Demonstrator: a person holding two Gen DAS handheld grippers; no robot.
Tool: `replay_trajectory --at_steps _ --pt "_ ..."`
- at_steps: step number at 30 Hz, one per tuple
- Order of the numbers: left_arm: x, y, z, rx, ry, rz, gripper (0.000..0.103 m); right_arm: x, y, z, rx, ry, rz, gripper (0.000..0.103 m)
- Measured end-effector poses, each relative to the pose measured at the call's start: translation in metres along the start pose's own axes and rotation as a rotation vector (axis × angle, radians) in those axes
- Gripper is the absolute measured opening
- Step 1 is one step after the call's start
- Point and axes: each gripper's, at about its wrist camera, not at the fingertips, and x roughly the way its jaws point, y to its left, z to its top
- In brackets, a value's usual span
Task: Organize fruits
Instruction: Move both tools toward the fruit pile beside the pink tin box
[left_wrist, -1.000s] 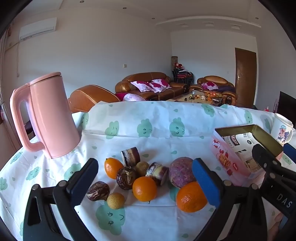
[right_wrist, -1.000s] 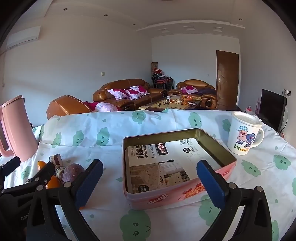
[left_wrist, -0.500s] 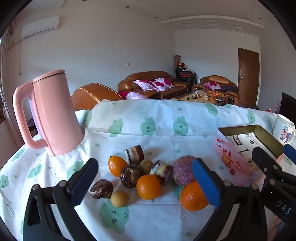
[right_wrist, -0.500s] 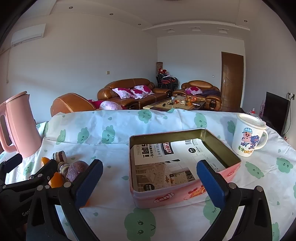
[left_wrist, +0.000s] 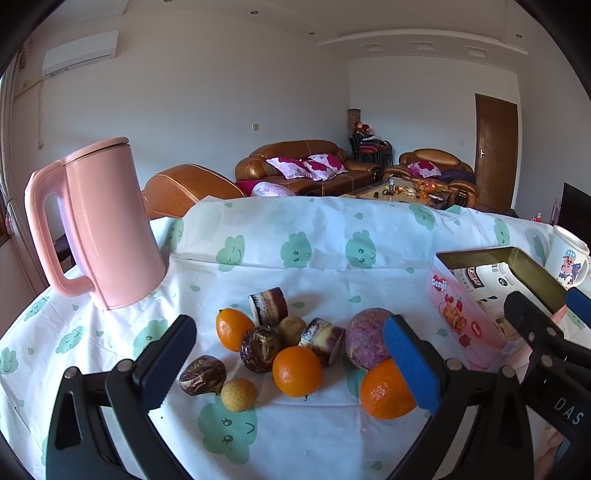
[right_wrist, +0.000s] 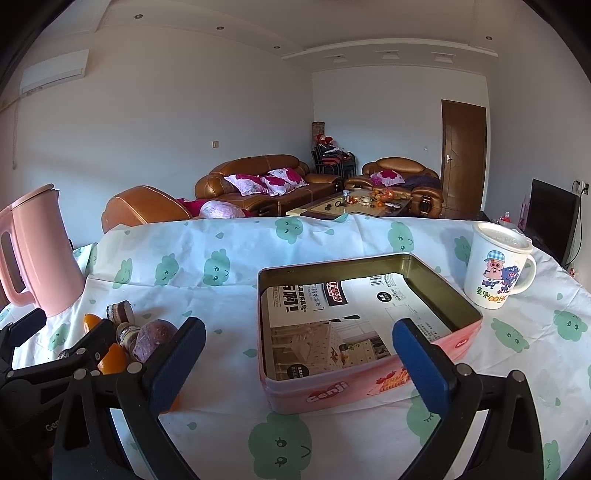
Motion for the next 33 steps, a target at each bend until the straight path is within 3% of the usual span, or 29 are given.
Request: replay_trajectory --at_steps 23,29,33 --pt "0.0 -0.001 0.0 -0.003 0.001 0.002 0.103 -0.002 0.005 -0.001 -0.021 -0.03 0.017 0.102" --pt "-0.002 0.009 -0.007 -0.013 0.012 0.011 0.103 -0.002 0.004 -0.001 -0.033 0.0 0.024 0.102" --pt "-0.011 0.031 -0.011 -0.027 0.021 0.023 0.103 -0.003 0.006 -0.001 -0.032 0.009 0.079 0.102"
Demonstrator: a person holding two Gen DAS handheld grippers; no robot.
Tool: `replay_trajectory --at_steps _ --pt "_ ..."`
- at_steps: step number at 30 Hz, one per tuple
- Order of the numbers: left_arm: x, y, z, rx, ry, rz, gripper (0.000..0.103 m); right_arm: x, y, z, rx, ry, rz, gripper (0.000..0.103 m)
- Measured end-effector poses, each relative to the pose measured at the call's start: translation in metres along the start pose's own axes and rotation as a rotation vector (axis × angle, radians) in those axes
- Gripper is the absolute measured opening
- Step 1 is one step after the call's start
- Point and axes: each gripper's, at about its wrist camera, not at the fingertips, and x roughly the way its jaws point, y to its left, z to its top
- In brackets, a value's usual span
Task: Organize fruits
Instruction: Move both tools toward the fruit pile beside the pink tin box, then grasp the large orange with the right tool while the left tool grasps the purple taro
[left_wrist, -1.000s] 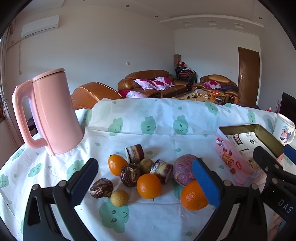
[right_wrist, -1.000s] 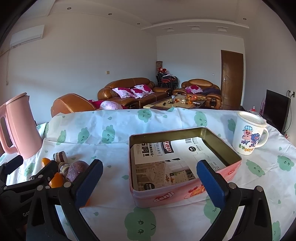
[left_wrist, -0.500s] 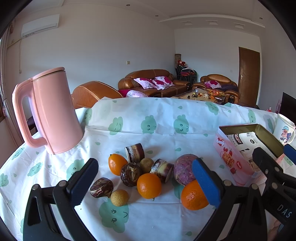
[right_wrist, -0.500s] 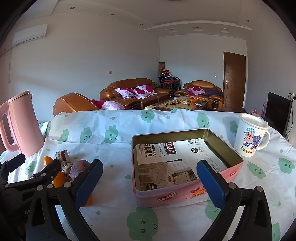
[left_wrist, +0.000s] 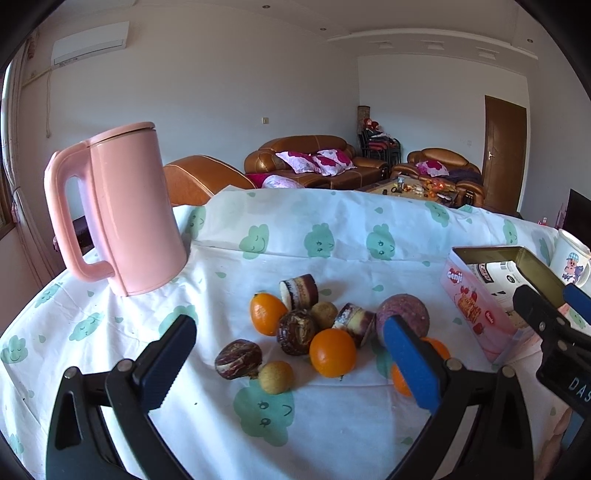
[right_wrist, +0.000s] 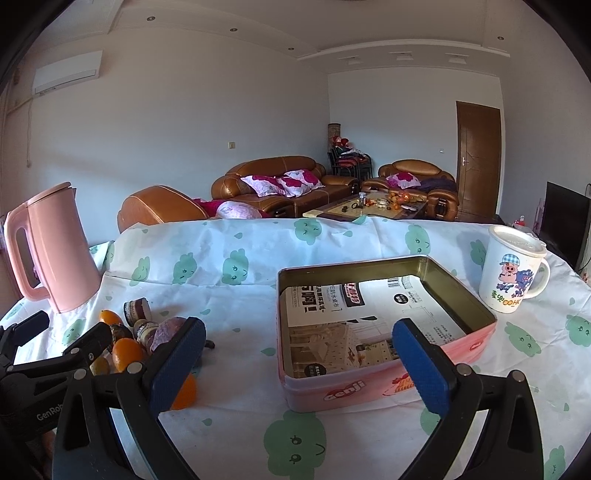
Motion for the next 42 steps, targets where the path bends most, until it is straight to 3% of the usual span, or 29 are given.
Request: replay_trajectory --at_steps 8,13,18,19,21,25,30,35,37,41,42 --pt "-0.008 0.059 -0.013 -0.042 0.046 0.047 0.103 0.014 0.028 -0.007 0.027 0.131 0.278 0.096" --pt "-0.004 0.065 -0.014 -0.034 0.083 0.027 0.103 0.037 0.07 -0.016 -0.11 0.306 0.311 0.08" --pt "-0.003 0.053 -0.013 0.026 0.092 0.004 0.103 0.064 0.083 -0.024 -0.129 0.447 0.313 0.077" --pt "-0.002 0.051 -0.012 0.031 0.095 0.002 0.103 0.066 0.084 -0.024 -0.136 0.463 0.314 0.069" --pt "-0.002 0.048 -0.011 0.032 0.095 -0.008 0.103 0.063 0.085 -0.023 -0.154 0.454 0.331 0.048" --pt "0.0 0.036 -0.002 0.047 0.091 -0.052 0.103 0.058 0.076 -0.023 -0.141 0.435 0.328 0.048" --pt "0.008 0.004 0.015 0.06 0.093 -0.14 0.103 0.036 0.035 0.004 -0.059 0.288 0.293 0.048" --pt "0.024 -0.05 0.026 0.128 0.115 -0.204 0.101 0.023 -0.018 0.025 -0.029 0.134 0.123 0.048" --pt "0.036 -0.069 0.025 0.162 0.144 -0.224 0.094 0.026 -0.037 0.027 -0.016 0.121 0.067 0.048" --pt "0.063 -0.098 0.02 0.232 0.227 -0.205 0.072 0.033 -0.065 0.028 0.043 0.145 0.059 0.048" --pt "0.068 -0.102 0.018 0.25 0.231 -0.198 0.07 0.033 -0.069 0.027 0.052 0.148 0.062 0.048"
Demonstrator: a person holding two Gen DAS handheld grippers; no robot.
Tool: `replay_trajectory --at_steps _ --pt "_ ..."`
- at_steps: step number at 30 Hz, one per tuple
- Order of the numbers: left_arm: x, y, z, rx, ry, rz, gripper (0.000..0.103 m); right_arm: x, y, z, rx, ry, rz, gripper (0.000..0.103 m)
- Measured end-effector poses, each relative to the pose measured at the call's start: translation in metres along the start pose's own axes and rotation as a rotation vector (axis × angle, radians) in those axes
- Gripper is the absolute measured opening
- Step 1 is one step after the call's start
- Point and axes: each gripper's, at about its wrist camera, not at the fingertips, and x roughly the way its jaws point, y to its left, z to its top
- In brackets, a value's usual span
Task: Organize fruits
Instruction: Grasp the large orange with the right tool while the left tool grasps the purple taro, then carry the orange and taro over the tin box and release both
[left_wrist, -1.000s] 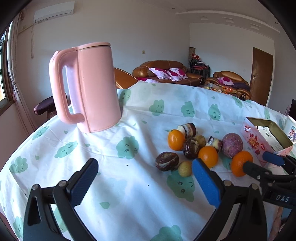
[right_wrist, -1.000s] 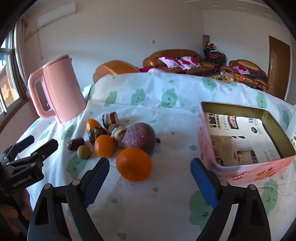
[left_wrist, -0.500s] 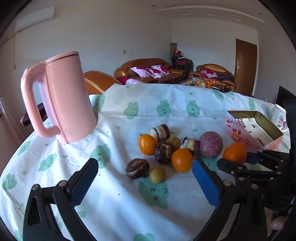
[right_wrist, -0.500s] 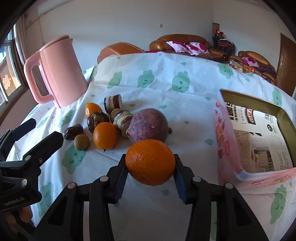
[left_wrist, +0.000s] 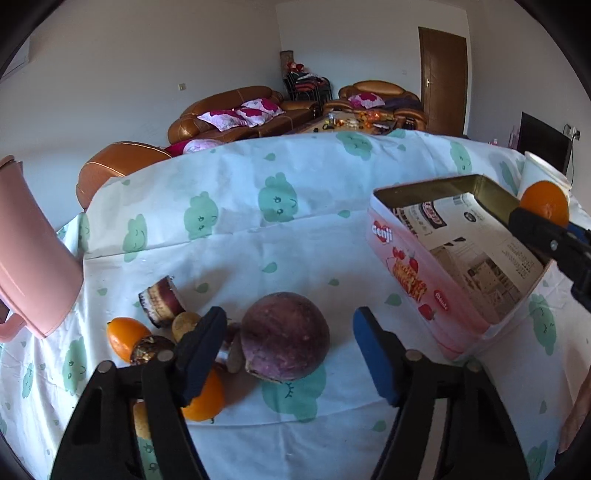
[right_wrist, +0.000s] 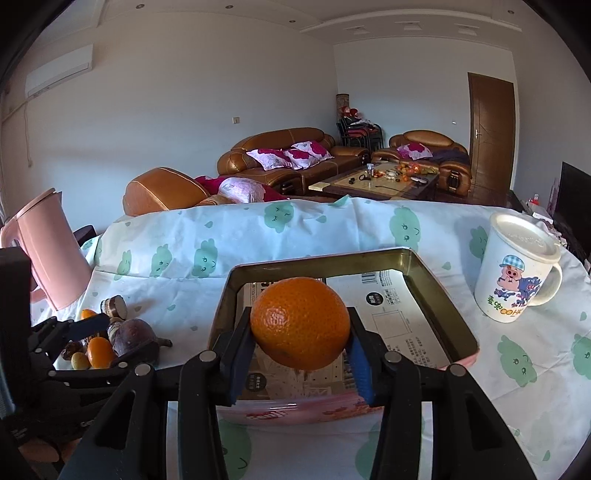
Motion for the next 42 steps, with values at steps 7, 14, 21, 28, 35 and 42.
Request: replay_trajectory --at_steps 7,14,21,28,35,42 --pt "0.012 -0.011 0.001 0.085 0.026 0.045 0.068 0.004 0.004 -0.004 -0.014 0.026 0.034 0.048" --pt "0.012 0.002 0.004 0.051 0.008 0.006 0.051 0.006 0.007 -0.01 -0.018 0.031 0.025 0.048" --pt "-0.011 0.013 0.003 -0.029 -0.114 0.012 0.051 0.0 0.011 -0.007 -0.06 -0.024 -0.033 0.048" --pt "-0.047 -0.002 0.014 -0.065 -0.283 -0.041 0.051 -0.004 0.002 -0.001 -0.089 -0.069 -0.122 0.048" --pt "-0.052 -0.051 0.035 0.001 -0.312 -0.114 0.051 -0.003 -0.028 0.007 -0.056 -0.081 -0.225 0.048" --pt "-0.025 -0.088 0.043 -0.002 -0.231 -0.175 0.051 0.005 -0.058 0.01 -0.032 -0.051 -0.301 0.049"
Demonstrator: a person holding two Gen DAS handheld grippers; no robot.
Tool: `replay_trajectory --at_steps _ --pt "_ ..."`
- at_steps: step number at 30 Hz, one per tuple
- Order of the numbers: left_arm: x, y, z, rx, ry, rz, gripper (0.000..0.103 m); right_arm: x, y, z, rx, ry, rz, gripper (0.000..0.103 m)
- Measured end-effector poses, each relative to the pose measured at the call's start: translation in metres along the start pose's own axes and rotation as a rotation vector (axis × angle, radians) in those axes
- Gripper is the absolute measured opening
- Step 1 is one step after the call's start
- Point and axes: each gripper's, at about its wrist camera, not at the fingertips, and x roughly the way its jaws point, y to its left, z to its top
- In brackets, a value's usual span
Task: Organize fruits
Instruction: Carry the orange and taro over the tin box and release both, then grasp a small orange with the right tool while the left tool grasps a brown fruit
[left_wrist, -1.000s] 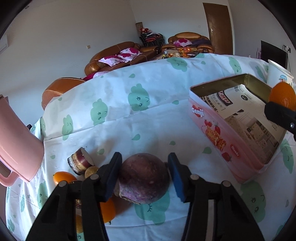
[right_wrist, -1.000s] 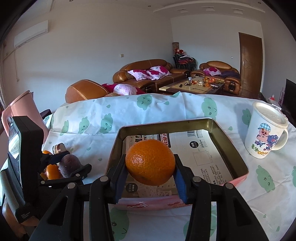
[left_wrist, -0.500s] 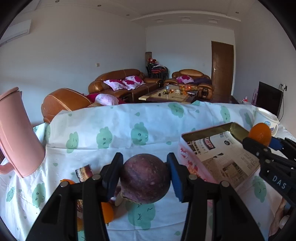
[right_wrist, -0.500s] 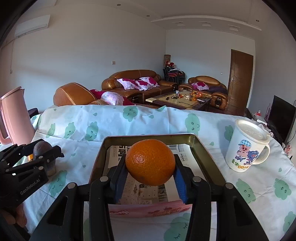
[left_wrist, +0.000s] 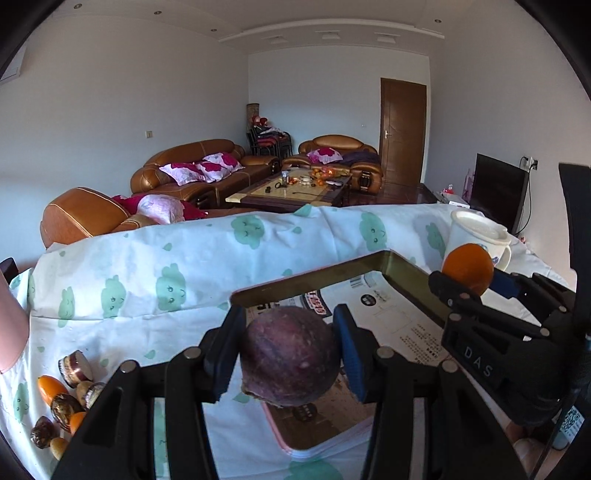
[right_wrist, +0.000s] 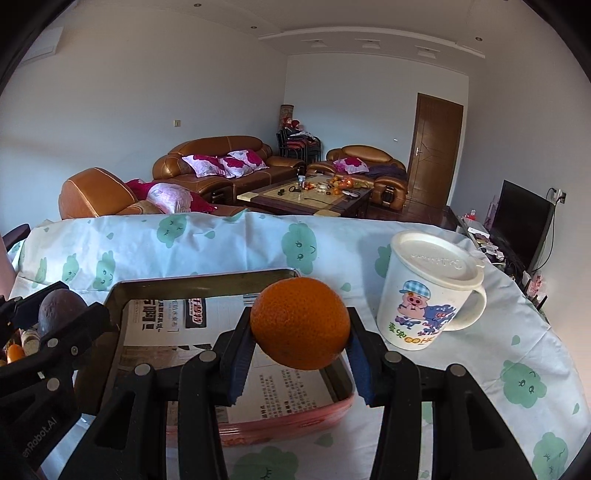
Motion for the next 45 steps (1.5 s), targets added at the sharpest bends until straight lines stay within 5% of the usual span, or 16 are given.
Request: replay_trajectory --at_steps 15,21,28,31,34,41,45 --pt "0.028 -0.011 -0.006 -0.009 0.082 -0.005 0.051 0.025 -0.003 -0.008 -0.015 0.094 0.026 0.049" --pt "0.021 -0.011 -0.007 0.0 0.043 0.033 0.052 0.025 -0.001 -0.008 -0.013 0.089 0.026 0.049" --pt "0.0 -0.009 -0.008 0.04 -0.056 0.143 0.083 0.024 0.0 -0.005 0.001 0.073 0.072 0.049" --pt "-0.015 0.005 -0.006 -0.001 -0.112 0.215 0.103 0.023 -0.008 -0.003 0.083 0.085 0.223 0.052" --pt "-0.03 0.019 -0.005 -0.024 -0.146 0.233 0.103 0.019 -0.021 0.0 0.173 0.064 0.332 0.056" --pt "-0.053 0.042 -0.015 -0.005 -0.19 0.314 0.103 -0.015 -0.05 0.003 0.257 -0.153 0.074 0.077" --pt "-0.058 0.059 -0.025 -0.039 -0.149 0.314 0.103 -0.022 -0.048 -0.002 0.261 -0.196 0.01 0.078"
